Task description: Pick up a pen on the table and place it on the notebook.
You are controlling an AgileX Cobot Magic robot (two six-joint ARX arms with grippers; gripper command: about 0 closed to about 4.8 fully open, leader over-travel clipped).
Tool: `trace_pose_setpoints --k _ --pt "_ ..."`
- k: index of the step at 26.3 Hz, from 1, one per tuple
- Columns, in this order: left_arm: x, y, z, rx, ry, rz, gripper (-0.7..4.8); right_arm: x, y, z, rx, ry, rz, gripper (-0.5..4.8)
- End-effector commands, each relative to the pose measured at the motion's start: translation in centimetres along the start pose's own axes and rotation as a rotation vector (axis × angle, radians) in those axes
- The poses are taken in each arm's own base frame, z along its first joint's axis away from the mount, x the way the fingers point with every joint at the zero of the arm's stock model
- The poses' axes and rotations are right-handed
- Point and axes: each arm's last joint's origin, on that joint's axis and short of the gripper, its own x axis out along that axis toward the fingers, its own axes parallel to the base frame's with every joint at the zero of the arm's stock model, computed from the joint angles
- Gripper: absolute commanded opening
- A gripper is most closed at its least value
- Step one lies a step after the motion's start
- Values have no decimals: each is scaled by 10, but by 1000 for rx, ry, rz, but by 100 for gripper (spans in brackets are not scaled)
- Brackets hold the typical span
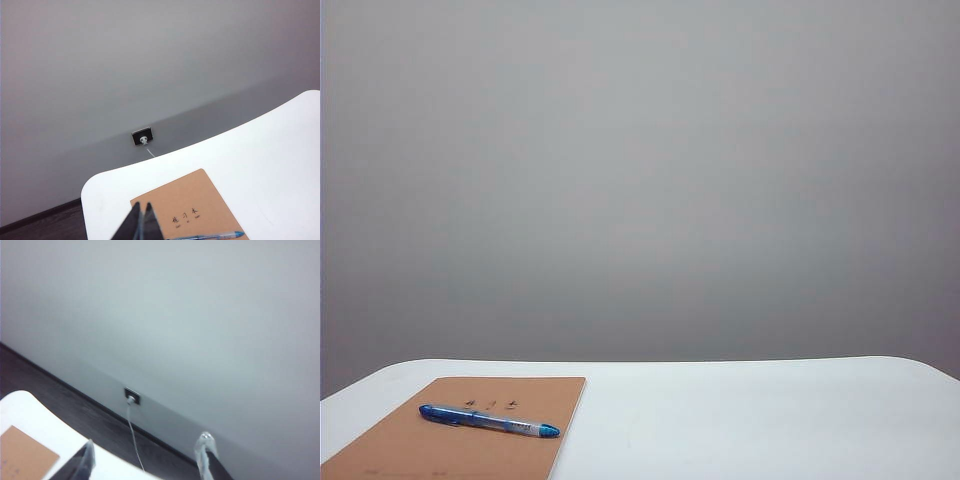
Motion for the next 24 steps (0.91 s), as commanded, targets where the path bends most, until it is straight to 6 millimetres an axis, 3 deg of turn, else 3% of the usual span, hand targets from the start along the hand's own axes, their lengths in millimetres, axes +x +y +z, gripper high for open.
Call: trace_pose_setpoints --k 1,5,10,13,15,16,17,24 --pt "0 0 0 1 -19 -1 -6 -51 -1 -9 34 -7 -60 291" --pt "5 -1 -6 -2 -6 -3 -6 -86 13 -38 33 -46 -136 291" --pt "14 -2 -19 -13 5 -13 -6 -89 28 -87 28 -117 -167 291" --pt "22 -5 -37 -44 -43 -4 -6 -86 43 -144 98 -199 -173 286" --pt "20 -8 -51 -83 -107 11 -6 -92 54 -175 93 -305 -234 203" --pt "20 -9 -62 -109 -118 34 -6 -96 61 -194 98 -359 -242 26" --pt "19 -10 -66 -118 -115 48 -6 -96 64 -203 92 -369 -235 -3" --pt "17 -15 -99 -244 -231 133 -6 -93 79 -265 115 -461 -250 -8"
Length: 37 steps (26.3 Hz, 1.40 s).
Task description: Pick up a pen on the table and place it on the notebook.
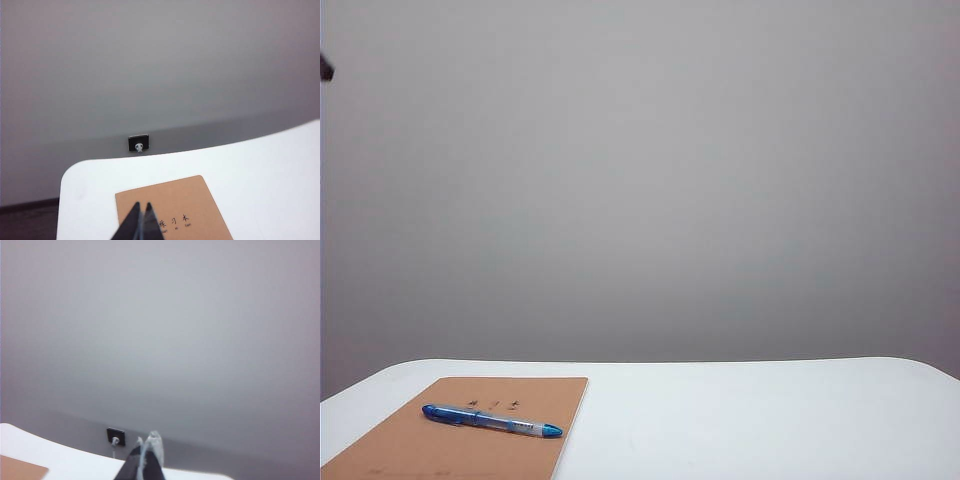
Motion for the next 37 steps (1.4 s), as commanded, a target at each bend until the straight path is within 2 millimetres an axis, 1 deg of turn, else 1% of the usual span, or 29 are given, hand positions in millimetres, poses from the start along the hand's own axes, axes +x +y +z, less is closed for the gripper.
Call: trace_pose_setpoints --k 1,5,9,10,11,12,13,14,15,18,22,25,29,31,33,35,37 --pt "-9 1 -7 -53 -146 55 -6 -13 3 -18 19 -122 -29 -9" --pt "-18 0 -23 -76 -205 61 -6 -25 7 -50 74 -179 -19 -9" --pt "-23 1 -33 -95 -230 108 -6 -30 8 -81 111 -187 -41 -8" --pt "-24 1 -37 -98 -236 124 -6 -31 8 -96 125 -208 -59 -9" --pt "-24 2 -39 -100 -245 141 -6 -31 7 -107 143 -214 -83 -8" --pt "-22 2 -44 -101 -265 151 -6 -32 6 -126 177 -214 -109 -8" --pt "-22 2 -47 -101 -274 150 -6 -32 5 -134 201 -171 -141 -8" --pt "-20 3 -55 -101 -279 148 -6 -32 5 -141 187 -114 -165 -8" --pt "-19 3 -63 -101 -267 147 -6 -33 5 -141 151 -108 -170 -8" --pt "-18 3 -79 -112 -282 146 -6 -35 5 -140 117 -118 -176 -8" --pt "-18 2 -92 -168 -324 120 -6 -34 5 -143 123 -92 -178 -7" --pt "-18 3 -99 -144 -272 118 -6 -34 5 -146 132 -57 -180 -7" --pt "-18 3 -99 -161 -270 98 -6 -34 5 -149 137 -30 -182 -7" --pt "-19 3 -96 -201 -302 74 -6 -34 5 -150 139 -20 -186 -7" --pt "-21 3 -93 -194 -335 59 -6 -34 5 -150 135 -16 -187 -7" --pt "-23 6 -93 -173 -346 69 -6 -34 5 -150 118 -15 -186 -7" --pt "-23 11 -96 -174 -317 99 -6 -34 5 -150 118 -15 -183 -7"
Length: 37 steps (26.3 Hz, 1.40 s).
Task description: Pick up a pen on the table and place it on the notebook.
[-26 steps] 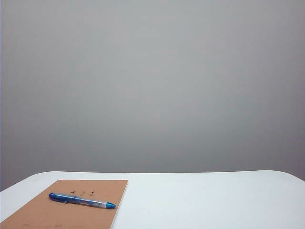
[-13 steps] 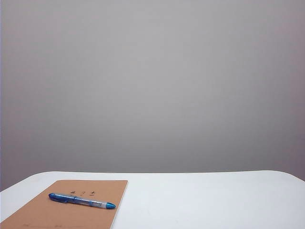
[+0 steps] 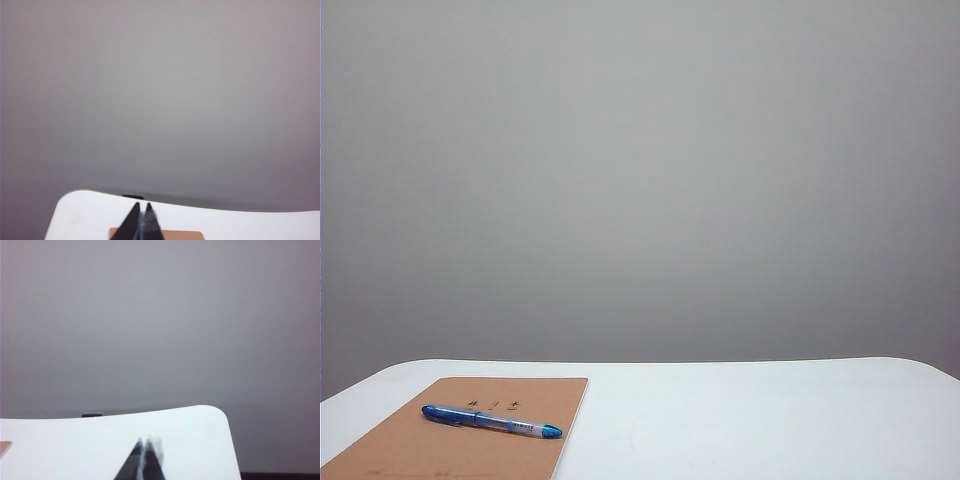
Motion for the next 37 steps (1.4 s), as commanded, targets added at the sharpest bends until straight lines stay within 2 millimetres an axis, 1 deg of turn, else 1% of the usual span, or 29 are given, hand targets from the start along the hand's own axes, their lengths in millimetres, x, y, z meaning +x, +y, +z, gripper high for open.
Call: trace_pose_setpoints --k 1,2,5,7,13,18,22,25,27,30,32,37 --pt "-1 7 -3 10 40 40 -6 0 0 -1 -6 -7 4 -7" --pt "-1 12 -4 4 63 68 -6 0 0 -1 -4 -7 7 -7" --pt "-3 18 -4 2 79 76 -6 0 0 -1 25 -6 7 -7" --pt "-3 19 -4 1 81 67 -6 0 0 -1 27 -2 6 -7" --pt "-4 23 -5 -2 85 122 -6 0 0 -3 28 15 2 -5" --pt "-4 20 -3 -6 83 80 -6 0 0 -2 23 9 3 -6" --pt "-5 11 8 -17 47 13 -6 0 1 2 17 -35 12 -6" --pt "-9 4 16 8 18 6 -6 -2 2 5 13 -69 39 -6" --pt "-14 3 15 11 22 28 -6 -2 3 6 17 -72 61 -6" --pt "-16 5 5 0 116 55 -6 -2 4 3 25 -39 97 -6" --pt "-17 6 1 9 155 64 -6 -2 3 -1 39 -5 92 -6" --pt "-18 10 -4 15 193 172 -6 -2 2 -11 75 101 69 -6"
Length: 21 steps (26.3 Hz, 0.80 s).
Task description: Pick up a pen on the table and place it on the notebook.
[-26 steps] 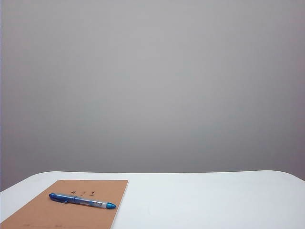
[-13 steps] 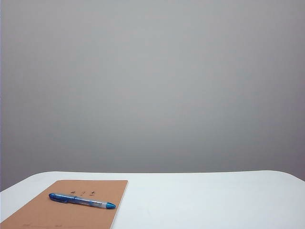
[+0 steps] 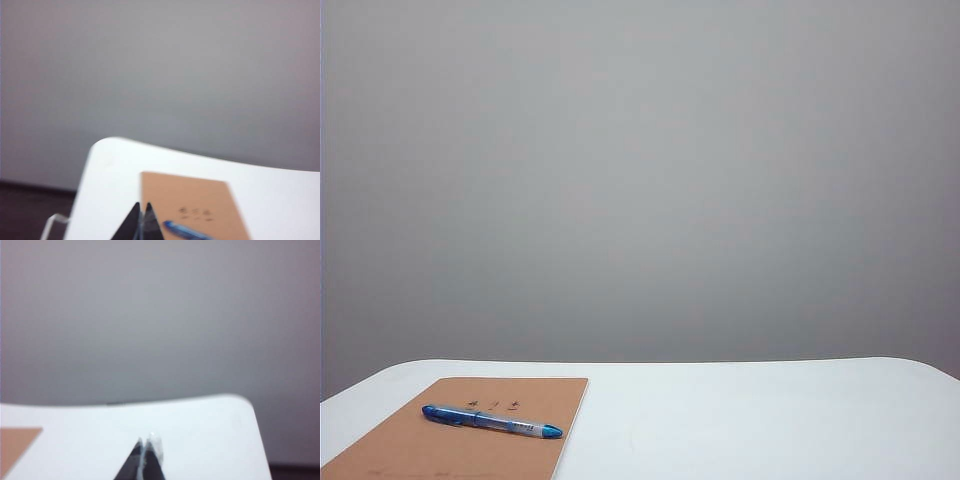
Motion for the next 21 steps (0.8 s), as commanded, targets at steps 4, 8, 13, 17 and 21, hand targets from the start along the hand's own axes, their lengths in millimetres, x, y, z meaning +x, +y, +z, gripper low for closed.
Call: trace_pose_setpoints --k 4,8,13,17,21 --pt "-1 5 -2 7 3 154 -6 -1 -3 -15 51 136 -40 -6" --pt "-1 6 -2 8 -3 202 -6 -2 -8 -20 55 166 -184 -6" --pt "0 7 -6 28 22 203 -6 -3 -11 -21 6 171 -296 -6" --pt "3 10 -22 91 76 209 -6 -3 -10 -21 -40 185 -266 -6" --pt "4 10 -24 142 89 177 -6 -3 -10 -21 -42 186 -267 -6"
